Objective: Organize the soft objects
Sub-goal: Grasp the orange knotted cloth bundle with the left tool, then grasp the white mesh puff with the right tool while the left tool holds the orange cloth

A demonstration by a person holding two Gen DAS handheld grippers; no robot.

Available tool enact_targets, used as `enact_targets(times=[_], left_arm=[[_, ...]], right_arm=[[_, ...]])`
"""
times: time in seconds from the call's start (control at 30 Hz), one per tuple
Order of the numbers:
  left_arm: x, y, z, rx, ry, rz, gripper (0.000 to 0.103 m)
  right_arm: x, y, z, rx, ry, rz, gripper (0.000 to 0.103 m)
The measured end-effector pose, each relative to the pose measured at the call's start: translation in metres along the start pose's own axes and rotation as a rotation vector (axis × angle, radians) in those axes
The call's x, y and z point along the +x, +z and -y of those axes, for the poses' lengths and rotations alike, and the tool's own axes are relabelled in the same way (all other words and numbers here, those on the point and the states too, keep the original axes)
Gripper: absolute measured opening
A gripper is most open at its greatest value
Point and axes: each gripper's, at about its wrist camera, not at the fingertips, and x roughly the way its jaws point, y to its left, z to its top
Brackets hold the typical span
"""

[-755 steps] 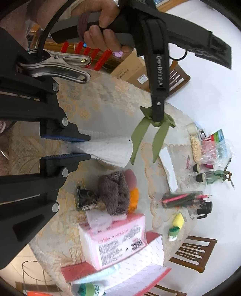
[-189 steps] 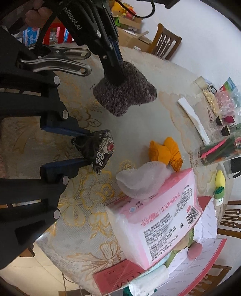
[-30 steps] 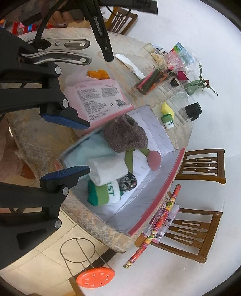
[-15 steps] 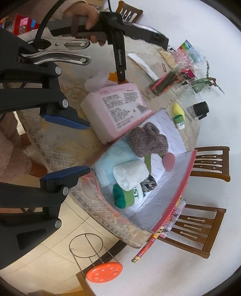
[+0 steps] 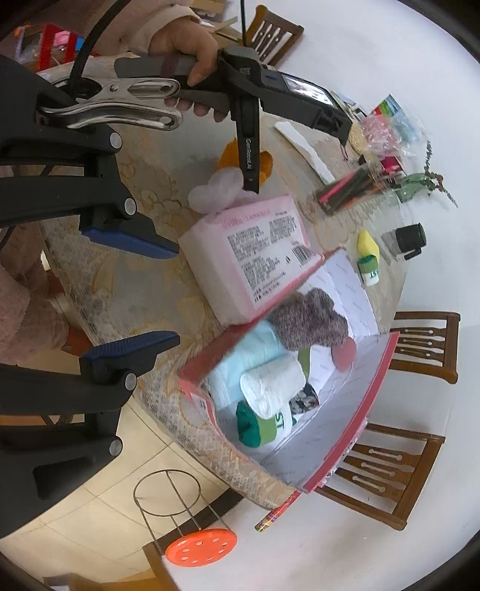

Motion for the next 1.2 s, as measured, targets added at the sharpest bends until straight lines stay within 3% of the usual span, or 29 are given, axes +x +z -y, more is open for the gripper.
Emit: enact_targets(times=[0.43,0.73,1.2], left_arm=[[-0.017,-0.024,-0.004,0.006,0.019,0.021,0.039],[-0.052,-0.056,-0.029,-0.101,0.018,0.071,0.039],[-0.069,-0.094,-0.059,-0.189,0.017,0.064,0.039]], right_arm=[[0.012,0.006,-0.033,-0.080,0.088,-0.036,0.042],[0.038,0.019,-0.068,-0.114,0.199,-0.050,0.042],[0.088,0.031,-0.099,-0.133,0.114,-0.103,0.039]])
